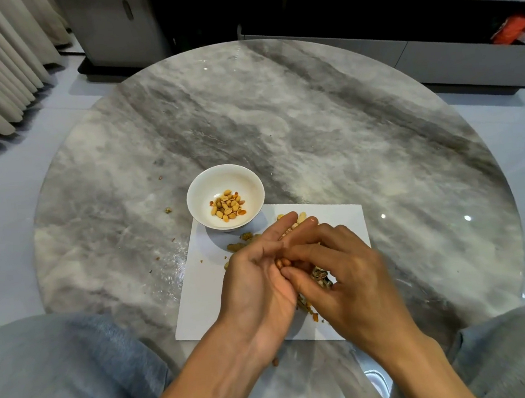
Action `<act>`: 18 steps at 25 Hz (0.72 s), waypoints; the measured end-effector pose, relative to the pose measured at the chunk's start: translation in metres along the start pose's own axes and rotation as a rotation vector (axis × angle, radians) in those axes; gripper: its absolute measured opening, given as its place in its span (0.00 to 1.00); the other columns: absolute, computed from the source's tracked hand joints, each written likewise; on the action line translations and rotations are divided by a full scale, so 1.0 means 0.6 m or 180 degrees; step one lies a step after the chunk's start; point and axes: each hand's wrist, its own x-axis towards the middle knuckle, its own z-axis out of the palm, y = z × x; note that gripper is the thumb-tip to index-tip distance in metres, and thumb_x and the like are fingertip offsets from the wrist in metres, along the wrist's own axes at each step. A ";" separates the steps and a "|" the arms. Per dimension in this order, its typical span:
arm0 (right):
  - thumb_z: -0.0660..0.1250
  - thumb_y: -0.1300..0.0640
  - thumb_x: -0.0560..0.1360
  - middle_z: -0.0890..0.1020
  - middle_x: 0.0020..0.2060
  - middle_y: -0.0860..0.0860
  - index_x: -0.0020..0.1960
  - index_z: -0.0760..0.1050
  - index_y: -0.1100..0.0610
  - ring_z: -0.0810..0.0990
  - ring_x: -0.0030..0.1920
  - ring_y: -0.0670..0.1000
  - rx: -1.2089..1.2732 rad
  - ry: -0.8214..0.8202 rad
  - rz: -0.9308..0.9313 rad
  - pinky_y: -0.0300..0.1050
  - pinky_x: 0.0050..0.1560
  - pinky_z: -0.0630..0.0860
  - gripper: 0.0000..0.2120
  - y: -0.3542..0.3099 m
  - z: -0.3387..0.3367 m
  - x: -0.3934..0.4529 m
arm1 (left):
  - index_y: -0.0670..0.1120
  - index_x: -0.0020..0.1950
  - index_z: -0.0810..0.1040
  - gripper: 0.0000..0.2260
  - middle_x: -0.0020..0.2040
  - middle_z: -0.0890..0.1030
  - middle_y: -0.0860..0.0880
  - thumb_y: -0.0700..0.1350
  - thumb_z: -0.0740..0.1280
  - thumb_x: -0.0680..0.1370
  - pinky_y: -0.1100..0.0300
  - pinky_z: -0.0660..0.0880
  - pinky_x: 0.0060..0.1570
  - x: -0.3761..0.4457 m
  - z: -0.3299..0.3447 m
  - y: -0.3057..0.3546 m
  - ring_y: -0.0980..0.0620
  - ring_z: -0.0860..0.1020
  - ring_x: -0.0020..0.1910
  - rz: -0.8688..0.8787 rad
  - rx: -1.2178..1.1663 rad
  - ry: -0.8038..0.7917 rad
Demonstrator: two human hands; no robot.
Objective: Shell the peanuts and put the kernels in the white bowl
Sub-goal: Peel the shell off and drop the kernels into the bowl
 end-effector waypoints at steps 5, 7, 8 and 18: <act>0.73 0.59 0.75 0.83 0.36 0.42 0.45 0.85 0.50 0.78 0.34 0.44 0.1329 0.0102 0.1109 0.40 0.34 0.75 0.05 -0.019 -0.018 0.006 | 0.38 0.62 0.77 0.23 0.54 0.85 0.40 0.28 0.51 0.74 0.55 0.78 0.54 0.009 -0.009 -0.006 0.48 0.85 0.49 0.0354 0.0164 0.0305; 0.72 0.59 0.76 0.82 0.32 0.45 0.40 0.83 0.51 0.77 0.31 0.48 0.1871 0.0064 0.1813 0.46 0.33 0.76 0.07 -0.017 -0.029 0.009 | 0.39 0.54 0.80 0.22 0.43 0.85 0.44 0.27 0.51 0.71 0.63 0.76 0.38 0.012 -0.016 -0.002 0.53 0.80 0.34 0.0520 0.0431 0.0564; 0.70 0.59 0.77 0.81 0.31 0.47 0.39 0.82 0.53 0.76 0.31 0.48 0.2015 -0.0074 0.2027 0.45 0.33 0.74 0.08 -0.012 -0.034 0.010 | 0.39 0.51 0.81 0.20 0.37 0.82 0.45 0.29 0.53 0.71 0.64 0.70 0.30 0.009 -0.015 0.000 0.54 0.73 0.28 0.0576 0.0648 0.0628; 0.62 0.59 0.82 0.74 0.30 0.55 0.39 0.74 0.62 0.71 0.31 0.52 0.2652 -0.0696 0.2378 0.41 0.29 0.69 0.13 0.017 -0.044 0.013 | 0.52 0.52 0.87 0.10 0.46 0.85 0.57 0.40 0.76 0.73 0.53 0.81 0.51 0.009 -0.026 -0.001 0.58 0.83 0.48 0.2137 0.4216 -0.0024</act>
